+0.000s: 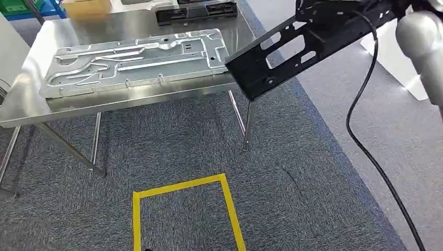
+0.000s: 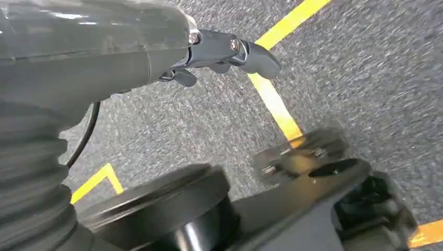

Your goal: Take the parts from the cabinet and place them on the table.

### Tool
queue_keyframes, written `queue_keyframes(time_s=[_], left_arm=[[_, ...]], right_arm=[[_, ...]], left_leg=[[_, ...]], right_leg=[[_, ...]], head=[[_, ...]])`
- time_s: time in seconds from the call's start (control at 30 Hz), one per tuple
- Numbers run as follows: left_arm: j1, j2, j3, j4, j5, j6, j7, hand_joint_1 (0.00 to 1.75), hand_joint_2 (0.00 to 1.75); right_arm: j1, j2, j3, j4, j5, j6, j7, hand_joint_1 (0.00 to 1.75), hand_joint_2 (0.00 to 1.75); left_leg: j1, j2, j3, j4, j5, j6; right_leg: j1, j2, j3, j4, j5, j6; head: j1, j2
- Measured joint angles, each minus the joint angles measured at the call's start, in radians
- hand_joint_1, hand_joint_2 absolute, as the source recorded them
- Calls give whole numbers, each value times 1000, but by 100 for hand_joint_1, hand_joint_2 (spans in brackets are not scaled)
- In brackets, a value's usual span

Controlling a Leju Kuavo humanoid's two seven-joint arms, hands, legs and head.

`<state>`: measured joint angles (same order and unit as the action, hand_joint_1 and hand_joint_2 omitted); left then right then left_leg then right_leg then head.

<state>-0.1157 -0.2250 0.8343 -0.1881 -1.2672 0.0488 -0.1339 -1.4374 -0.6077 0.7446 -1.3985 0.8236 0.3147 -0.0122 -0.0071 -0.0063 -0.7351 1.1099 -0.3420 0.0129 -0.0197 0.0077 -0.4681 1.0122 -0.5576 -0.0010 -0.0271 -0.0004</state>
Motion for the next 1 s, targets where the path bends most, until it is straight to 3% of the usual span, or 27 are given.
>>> queue_keyframes(time_s=[0.03, 0.1, 0.13, 0.17, 0.2, 0.23, 0.27, 0.33, 0.4, 0.43, 0.47, 0.5, 0.53, 0.57, 0.6, 0.63, 0.67, 0.7, 0.77, 0.8, 0.83, 0.9, 0.93, 0.97, 1.0], left_arm=[[6, 1, 0, 0, -1, 0, 1, 0, 175], [7, 0, 1, 0, 0, 0, 1, 0, 175], [6, 0, 1, 0, 0, 0, 2, 0, 175], [6, 0, 1, 0, -1, 0, 2, 0, 175], [5, 1, 2, 0, -1, 0, 2, 0, 175], [7, 1, 2, 0, -1, 0, 3, 0, 175], [6, 1, 2, 0, -1, 0, 3, 0, 175], [6, 0, 2, 0, -1, 0, 3, 0, 175], [9, -1, 2, 0, -1, 0, 3, 0, 175], [10, -1, 3, 0, -1, 0, 3, 0, 175], [12, -1, 3, 0, -1, 0, 4, 0, 175], [13, -4, 3, 0, -2, -1, 5, 0, 175], [13, -4, 3, 0, -2, -1, 5, 0, 175], [14, -4, 3, 0, -2, -1, 5, 0, 175], [15, -4, 4, 0, -3, -1, 5, 0, 175], [13, -3, 4, 0, -3, -1, 6, 0, 175], [9, -3, 4, 0, -3, -1, 5, 0, 175], [4, -2, 5, 0, -4, -1, 6, 0, 175], [1, -2, 5, -1, -6, -2, 6, 0, 175], [2, -2, 5, -1, -7, -3, 6, 0, 175], [3, -2, 5, -1, -7, -3, 6, 0, 175], [3, -2, 5, -1, -7, -2, 6, 0, 175], [2, -2, 5, -1, -7, -1, 6, 0, 175], [2, -2, 5, -1, -7, -1, 5, 0, 175], [4, -2, 5, -1, -7, 0, 5, 0, 175]], right_arm=[[-4, 1, 5, 5, 0, 0, 0, 175, 175], [-14, 2, 15, 16, -1, 0, 1, 175, 175], [-12, 3, 17, 19, -1, 0, 0, 175, 175], [-13, 3, 17, 21, -2, 0, 0, 175, 175], [-16, 3, 17, 22, -2, -1, 0, 175, 175], [-16, 3, 17, 24, -2, -1, 0, 175, 175], [-20, 3, 20, 26, -2, -2, 0, 175, 175], [-21, 4, 30, 31, -2, -1, 0, 175, 175], [-21, 4, 37, 35, -2, -1, 0, 175, 175], [-22, 4, 39, 36, -2, -1, 2, 175, 175], [-24, 5, 40, 38, -2, -1, 3, 175, 175], [-27, 7, 45, 47, 2, -1, 6, 175, 175], [-32, 8, 50, 55, 4, -2, 9, 175, 175], [-35, 11, 56, 68, 6, -4, 10, 175, 175], [-41, 14, 61, 84, 8, -14, 8, 175, 175], [-45, 32, 68, 102, 10, -24, 1, 175, 175], [-50, 35, 71, 130, 15, -41, -4, 175, 175], [-57, 47, 76, 144, 18, -59, -10, 175, 175], [-56, 60, 84, 166, 22, -98, -15, 175, 175], [-52, 68, 90, 180, 22, -111, -18, 175, 175], [-45, 73, 95, 190, 23, -118, -19, 175, 175], [-26, 76, 107, 205, 25, -124, -20, 175, 175], [-19, 77, 112, 211, 25, -125, -22, 175, 175], [-14, 78, 114, 216, 25, -126, -23, 175, 175], [-11, 80, 115, 220, 25, -127, -23, 175, 175]], left_leg=[[-3, -3, 24, -46, 1, 7], [-9, 0, 52, -68, -31, 21], [-12, 1, 56, -72, -36, 27], [-11, 1, 66, -82, -43, 35], [-7, 0, 88, -99, -45, 39], [-3, -1, 113, -117, -50, 44], [-2, -1, 129, -127, -58, 50], [0, -3, 159, -134, -79, 50], [0, -9, 191, -134, -105, 48], [1, -12, 212, -134, -122, 46], [2, -13, 233, -134, -138, 45], [2, -15, 255, -133, -155, 41], [3, -15, 274, -132, -173, 36], [-4, -15, 289, -123, -194, 29], [-5, -16, 290, -126, -215, 23], [-6, -12, 305, -124, -223, 17], [-7, -9, 305, -116, -217, 13], [-7, -9, 269, -61, -186, 10], [-3, -4, 169, 99, -134, -6], [1, -3, 117, 161, -153, -12], [4, -3, 74, 202, -200, -16], [8, -1, 19, 215, -308, -18], [8, -1, 10, 193, -322, -17], [8, -1, 12, 148, -304, -15], [8, -1, 23, 76, -247, -10]], right_leg=[[-4, -1, 12, -7, -12, 4], [-4, 3, 22, -23, -17, 19], [-2, 2, 37, -29, -13, 25], [-2, 2, 29, -12, 7, 34], [-4, 1, 9, 29, 30, 40], [-5, -1, -28, 107, 54, 40], [-6, -1, -80, 183, 58, 40], [-5, -1, -177, 279, -8, 40], [-6, -2, -235, 284, -90, 49], [-6, -3, -249, 250, -97, 50], [-6, -3, -249, 198, -76, 48], [-6, -6, -244, 127, -17, 49], [-8, -10, -242, 56, 82, 52], [-7, -17, -243, -9, 217, 51], [0, -20, -234, 9, 215, 33], [-1, -11, -233, 10, 214, 26], [-1, -8, -230, 13, 205, 19], [-6, -8, -226, 11, 200, 11], [-8, -6, -207, 2, 185, 0], [-8, -4, -195, -1, 174, -2], [-8, -1, -181, -2, 163, -2], [-8, -1, -148, -2, 136, -1], [-7, -1, -132, -2, 123, 0], [-7, -1, -114, -2, 111, 1], [-6, -2, -95, -2, 96, 3]], head=[[0, 0], [0, 0], [0, 0], [0, 0], [0, 0], [0, 0], [0, 0], [0, 0], [0, 0], [0, 0], [0, 0], [0, 0], [0, 0], [0, 0], [1, 0], [-4, 0], [2, 0], [0, 0], [-1, 0], [-1, 0], [-1, 0], [-1, 0], [-1, 0], [-1, 0], [-1, 0]])
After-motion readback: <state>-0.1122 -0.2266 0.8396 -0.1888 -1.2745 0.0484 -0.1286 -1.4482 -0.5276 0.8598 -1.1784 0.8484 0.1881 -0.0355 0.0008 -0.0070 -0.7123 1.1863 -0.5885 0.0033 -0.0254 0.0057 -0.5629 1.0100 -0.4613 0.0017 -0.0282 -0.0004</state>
